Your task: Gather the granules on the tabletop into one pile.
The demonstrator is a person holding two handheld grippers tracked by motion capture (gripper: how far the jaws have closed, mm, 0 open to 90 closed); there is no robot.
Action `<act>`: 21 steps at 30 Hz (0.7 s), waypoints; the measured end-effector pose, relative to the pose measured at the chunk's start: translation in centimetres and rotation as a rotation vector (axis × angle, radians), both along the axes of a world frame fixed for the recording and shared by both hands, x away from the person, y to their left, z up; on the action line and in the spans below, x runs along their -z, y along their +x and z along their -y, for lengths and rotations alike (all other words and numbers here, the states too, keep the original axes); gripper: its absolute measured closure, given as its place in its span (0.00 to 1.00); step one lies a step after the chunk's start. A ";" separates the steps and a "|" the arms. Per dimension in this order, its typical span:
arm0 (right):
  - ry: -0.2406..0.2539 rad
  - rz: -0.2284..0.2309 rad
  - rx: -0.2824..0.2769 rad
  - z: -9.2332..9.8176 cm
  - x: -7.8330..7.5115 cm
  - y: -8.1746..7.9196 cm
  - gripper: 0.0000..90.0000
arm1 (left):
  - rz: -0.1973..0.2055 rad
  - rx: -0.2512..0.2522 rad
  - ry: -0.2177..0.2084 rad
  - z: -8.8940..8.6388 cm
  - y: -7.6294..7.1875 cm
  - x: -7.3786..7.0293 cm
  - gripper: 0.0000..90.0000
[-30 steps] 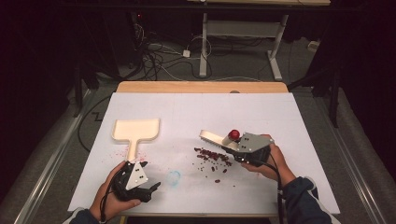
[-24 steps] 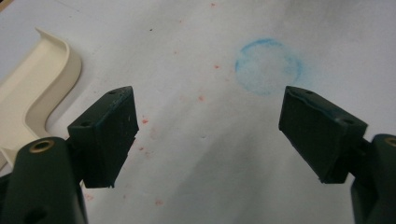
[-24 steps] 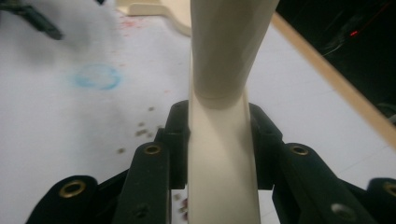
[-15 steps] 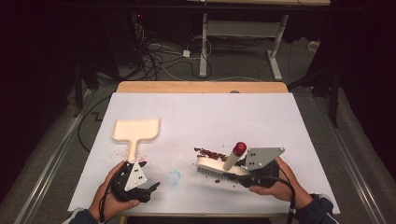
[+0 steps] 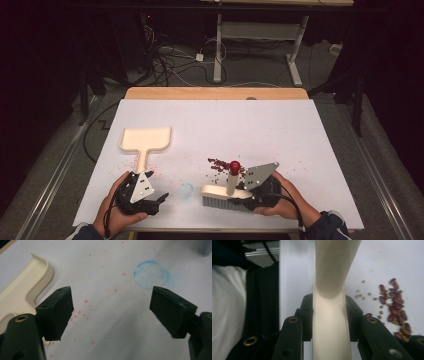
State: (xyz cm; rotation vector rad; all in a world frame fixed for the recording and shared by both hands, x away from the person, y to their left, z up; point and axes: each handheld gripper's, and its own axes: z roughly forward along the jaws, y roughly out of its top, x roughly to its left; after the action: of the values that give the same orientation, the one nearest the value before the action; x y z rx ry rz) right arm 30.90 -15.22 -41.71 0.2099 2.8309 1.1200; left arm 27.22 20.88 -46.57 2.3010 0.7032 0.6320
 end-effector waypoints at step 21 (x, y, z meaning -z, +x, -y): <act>0.100 0.011 0.256 -0.9 -0.4 5.7 0.75 | -0.006 0.006 -0.003 0.1 0.0 0.1 0.20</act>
State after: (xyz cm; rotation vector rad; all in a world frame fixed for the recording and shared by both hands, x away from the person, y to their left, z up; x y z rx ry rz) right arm 36.61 -14.32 -41.35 0.5534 2.6441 1.1998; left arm 27.24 20.82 -46.66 2.3028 0.6992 0.6210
